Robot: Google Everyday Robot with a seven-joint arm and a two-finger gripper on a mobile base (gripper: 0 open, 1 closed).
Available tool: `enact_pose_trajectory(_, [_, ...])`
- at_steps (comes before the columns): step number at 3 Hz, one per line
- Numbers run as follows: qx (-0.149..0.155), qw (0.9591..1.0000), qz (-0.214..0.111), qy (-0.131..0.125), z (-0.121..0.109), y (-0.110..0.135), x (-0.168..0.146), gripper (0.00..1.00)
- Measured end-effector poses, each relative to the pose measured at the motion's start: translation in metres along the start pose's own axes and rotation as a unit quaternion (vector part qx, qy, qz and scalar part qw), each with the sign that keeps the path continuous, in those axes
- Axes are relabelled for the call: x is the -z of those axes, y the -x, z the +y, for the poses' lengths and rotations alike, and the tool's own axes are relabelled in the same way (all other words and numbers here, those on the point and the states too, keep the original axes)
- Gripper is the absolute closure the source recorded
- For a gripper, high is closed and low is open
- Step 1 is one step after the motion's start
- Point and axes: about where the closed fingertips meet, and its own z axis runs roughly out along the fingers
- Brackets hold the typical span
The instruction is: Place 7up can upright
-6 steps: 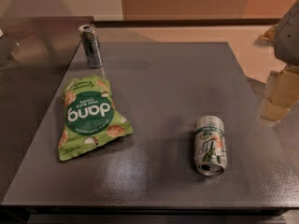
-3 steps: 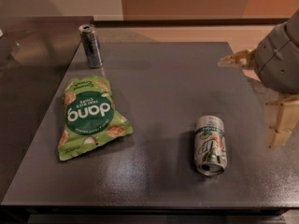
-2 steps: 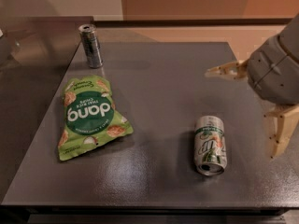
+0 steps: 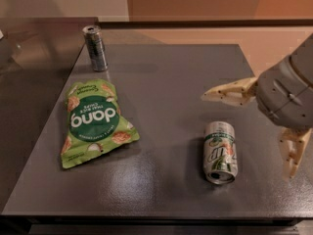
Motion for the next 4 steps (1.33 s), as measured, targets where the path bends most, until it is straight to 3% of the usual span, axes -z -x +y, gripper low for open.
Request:
enact_pose_trajectory(1, [0.072,0.9973,-0.005,0.01,0.003,0.008,-0.01,0.0])
enact_pose_trajectory(2, [0.145,0.989,-0.002,0.026,0.008,0.016,-0.024,0.0])
enact_pose_trajectory(4, [0.238,0.9696,0.021,0.052,0.012,0.024,-0.055,0.0])
